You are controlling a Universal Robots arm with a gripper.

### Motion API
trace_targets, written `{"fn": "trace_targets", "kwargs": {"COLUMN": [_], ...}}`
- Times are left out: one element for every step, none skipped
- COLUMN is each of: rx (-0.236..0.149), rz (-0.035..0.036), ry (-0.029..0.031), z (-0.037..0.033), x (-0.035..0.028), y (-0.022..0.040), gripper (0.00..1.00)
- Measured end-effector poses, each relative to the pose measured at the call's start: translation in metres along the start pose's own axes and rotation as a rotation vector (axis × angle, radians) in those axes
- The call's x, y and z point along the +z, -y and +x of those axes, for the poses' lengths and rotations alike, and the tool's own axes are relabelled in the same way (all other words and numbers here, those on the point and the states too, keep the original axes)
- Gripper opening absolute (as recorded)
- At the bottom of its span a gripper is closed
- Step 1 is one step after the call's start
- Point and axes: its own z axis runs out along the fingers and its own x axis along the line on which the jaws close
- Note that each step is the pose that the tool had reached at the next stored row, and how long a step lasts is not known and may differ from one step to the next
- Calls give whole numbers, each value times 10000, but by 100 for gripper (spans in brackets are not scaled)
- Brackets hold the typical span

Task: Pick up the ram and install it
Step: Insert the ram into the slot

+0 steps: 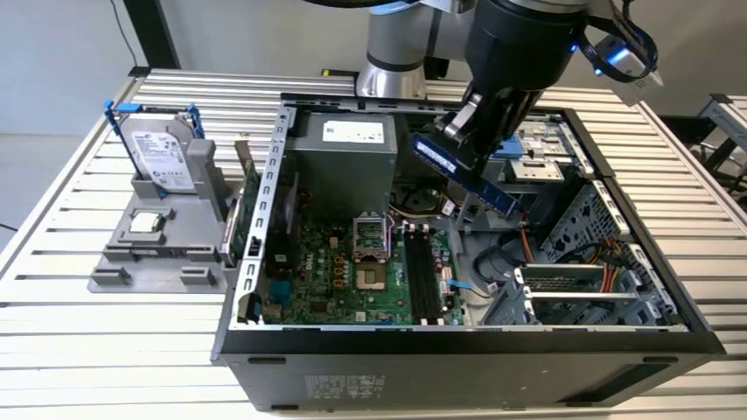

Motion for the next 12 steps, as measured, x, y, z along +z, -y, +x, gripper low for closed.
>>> {"fn": "trace_targets", "kwargs": {"rx": [161,328,507,667,824,1005,1165,1324,1504,1669,1830,2000], "rz": [4,8,12,16,19,24,29,33,37,40,44,48], "ry": [5,9,14,18,23,28,30,35,40,45,49,54], "z": [0,0,0,0,0,0,0,0,0,0,0,0], "x": [0,0,0,0,0,0,-1,-1,-1,0,0,-1], "y": [0,0,0,0,0,0,0,0,0,0,0,0], "gripper": [0,0,0,0,0,0,0,0,0,0,0,0]}}
